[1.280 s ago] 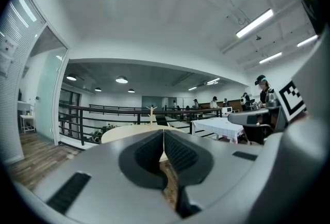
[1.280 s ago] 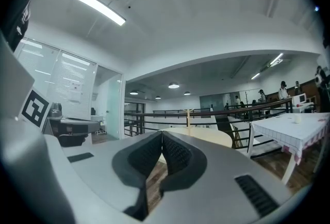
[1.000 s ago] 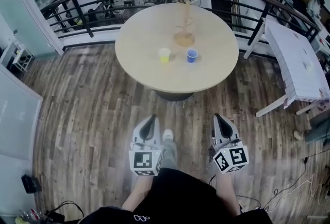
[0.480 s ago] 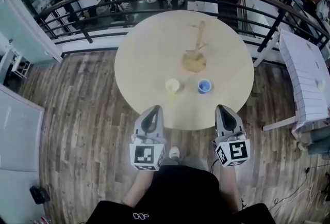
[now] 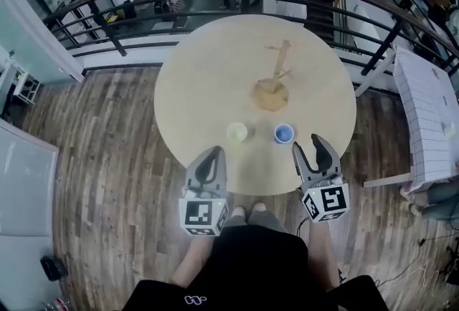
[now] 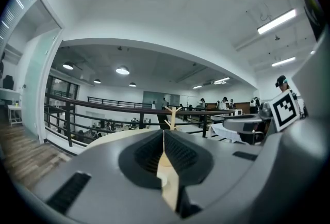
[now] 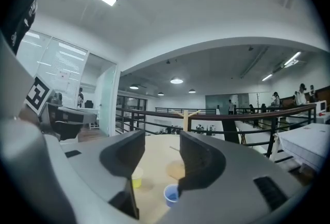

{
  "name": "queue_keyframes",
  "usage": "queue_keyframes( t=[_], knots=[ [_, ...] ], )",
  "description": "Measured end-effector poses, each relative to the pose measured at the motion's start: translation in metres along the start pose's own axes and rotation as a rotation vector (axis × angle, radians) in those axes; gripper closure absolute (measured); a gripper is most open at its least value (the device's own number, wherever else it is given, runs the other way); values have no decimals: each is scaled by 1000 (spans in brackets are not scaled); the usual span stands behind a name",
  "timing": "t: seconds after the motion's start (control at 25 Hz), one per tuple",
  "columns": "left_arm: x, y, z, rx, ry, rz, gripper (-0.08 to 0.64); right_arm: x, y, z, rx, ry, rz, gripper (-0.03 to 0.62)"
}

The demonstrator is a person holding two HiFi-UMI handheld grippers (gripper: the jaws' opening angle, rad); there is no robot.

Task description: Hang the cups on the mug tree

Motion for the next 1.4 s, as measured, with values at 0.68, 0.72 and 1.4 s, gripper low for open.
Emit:
queue_keyframes(
  t=[0.68, 0.72, 1.4],
  knots=[
    [25, 15, -1, 25, 4, 95, 546, 72, 194, -6, -33, -96, 421, 228],
    [24, 16, 1, 25, -4, 106, 546, 78, 208, -9, -49, -101, 462, 227],
    [23, 24, -3, 57, -13, 188, 546, 126, 242, -31, 46, -11, 458, 232]
  ],
)
Point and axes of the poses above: the fingertips, and each gripper's own axes: x forward along the fingers, z to its left, y out of its underside, the point moved 5 cm from there along -x, backward along the fingers, and after that the axes turned 1 degree about z, right-handed, at the moved point
